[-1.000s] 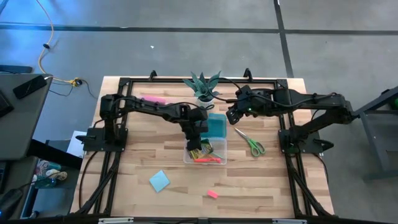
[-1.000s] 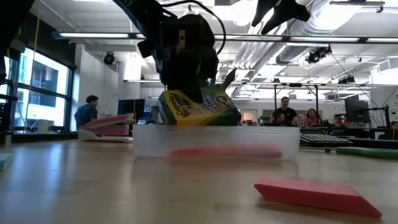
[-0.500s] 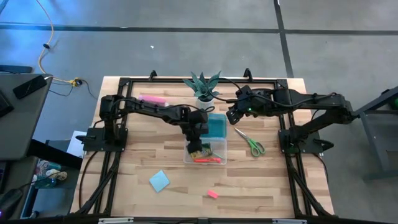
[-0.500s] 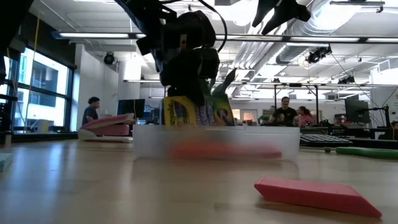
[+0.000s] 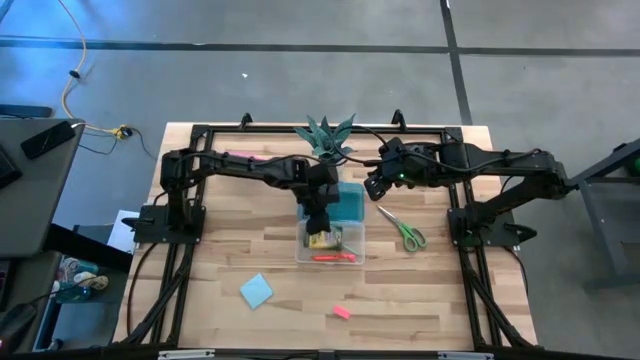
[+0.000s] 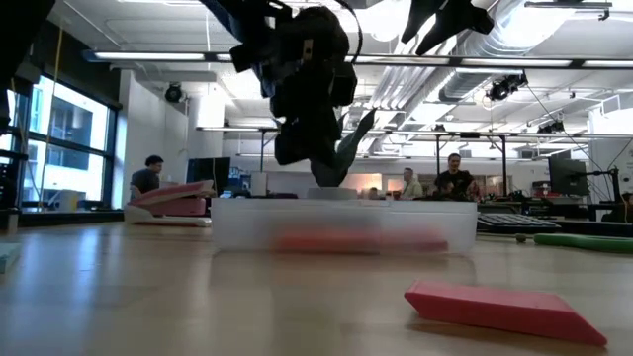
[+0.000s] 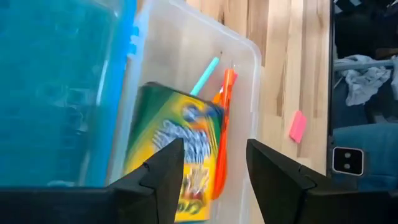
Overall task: Pack school essentials
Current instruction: Put the green scissors into the supply box
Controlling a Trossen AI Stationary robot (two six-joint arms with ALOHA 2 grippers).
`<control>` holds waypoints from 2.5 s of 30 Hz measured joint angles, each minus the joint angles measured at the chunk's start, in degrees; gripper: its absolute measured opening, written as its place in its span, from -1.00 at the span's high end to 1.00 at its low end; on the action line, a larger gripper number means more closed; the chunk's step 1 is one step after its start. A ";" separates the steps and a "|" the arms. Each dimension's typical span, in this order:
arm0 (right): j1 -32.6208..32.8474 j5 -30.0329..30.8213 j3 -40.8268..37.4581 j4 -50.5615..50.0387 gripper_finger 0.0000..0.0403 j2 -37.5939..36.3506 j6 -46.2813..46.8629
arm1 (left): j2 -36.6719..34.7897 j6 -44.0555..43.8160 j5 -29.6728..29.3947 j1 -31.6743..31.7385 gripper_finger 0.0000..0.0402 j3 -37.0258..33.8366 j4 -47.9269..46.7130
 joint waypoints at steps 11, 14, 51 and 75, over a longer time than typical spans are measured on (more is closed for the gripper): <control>0.00 -2.22 0.00 -5.52 0.20 -0.59 0.00 | -3.61 8.01 -2.77 2.74 0.28 7.80 -13.09; 0.46 -3.90 -0.02 -8.71 0.20 -0.67 0.00 | -6.92 8.22 -2.76 2.75 0.29 8.02 -13.48; 13.42 -24.51 -35.04 -2.86 0.20 -0.22 22.46 | -38.58 -13.52 -12.71 -3.24 0.35 -31.20 17.73; 13.16 -25.18 -47.80 11.20 0.20 -0.13 23.67 | -38.56 -14.49 -14.18 -3.24 0.35 -31.20 19.59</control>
